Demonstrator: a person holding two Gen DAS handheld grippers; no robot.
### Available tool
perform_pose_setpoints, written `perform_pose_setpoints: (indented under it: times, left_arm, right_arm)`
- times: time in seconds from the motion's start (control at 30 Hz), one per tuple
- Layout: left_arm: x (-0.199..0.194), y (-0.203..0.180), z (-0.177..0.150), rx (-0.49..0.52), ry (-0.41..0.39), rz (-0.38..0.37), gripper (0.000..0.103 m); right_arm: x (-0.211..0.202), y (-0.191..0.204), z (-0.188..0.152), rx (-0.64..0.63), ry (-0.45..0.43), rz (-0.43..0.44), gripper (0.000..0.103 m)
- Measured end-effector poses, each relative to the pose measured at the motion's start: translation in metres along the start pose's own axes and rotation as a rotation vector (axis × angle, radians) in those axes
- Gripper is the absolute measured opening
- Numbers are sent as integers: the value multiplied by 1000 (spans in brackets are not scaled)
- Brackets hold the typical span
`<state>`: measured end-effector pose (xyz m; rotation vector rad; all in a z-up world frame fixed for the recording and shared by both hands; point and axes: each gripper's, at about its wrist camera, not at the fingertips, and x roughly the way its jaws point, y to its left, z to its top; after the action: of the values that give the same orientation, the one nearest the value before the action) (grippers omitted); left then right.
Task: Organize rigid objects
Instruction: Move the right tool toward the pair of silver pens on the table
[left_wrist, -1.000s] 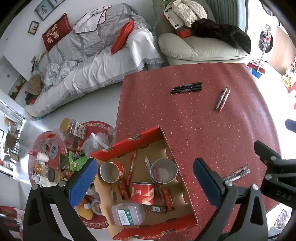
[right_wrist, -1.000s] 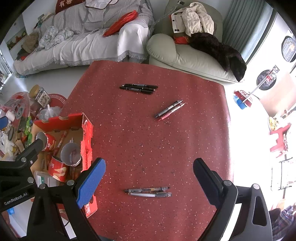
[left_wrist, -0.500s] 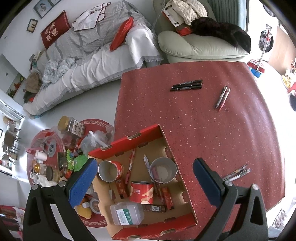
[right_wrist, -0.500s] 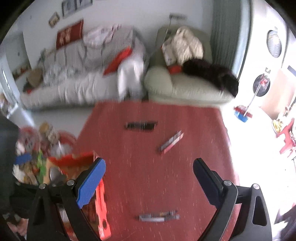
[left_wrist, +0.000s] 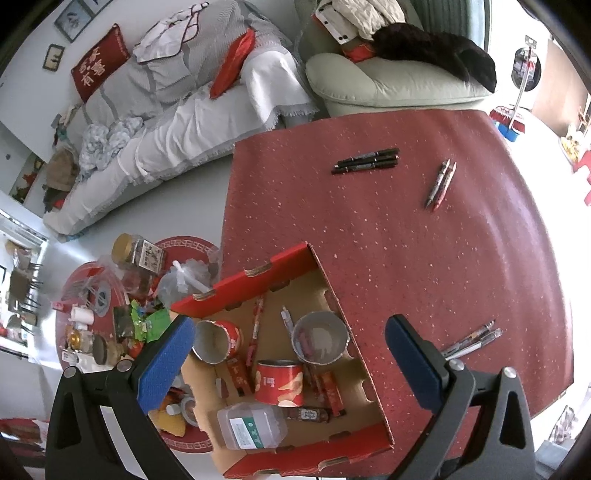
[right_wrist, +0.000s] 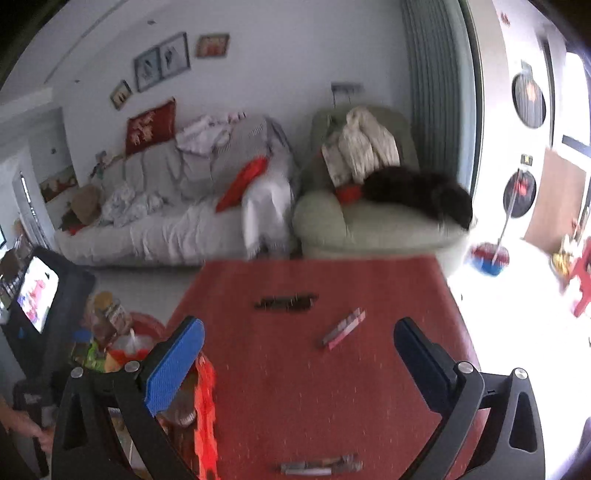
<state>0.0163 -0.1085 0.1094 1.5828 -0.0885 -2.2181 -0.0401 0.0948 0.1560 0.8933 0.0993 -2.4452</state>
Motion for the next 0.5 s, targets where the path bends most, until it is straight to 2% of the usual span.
perform_pose_setpoints:
  times: [0.13, 0.5]
  left_arm:
    - [5, -6, 1, 6, 17, 1, 103]
    - [5, -20, 8, 12, 23, 12, 103]
  right_arm:
    - [14, -17, -5, 51, 63, 24, 103]
    - [15, -34, -14, 83, 96, 12, 103]
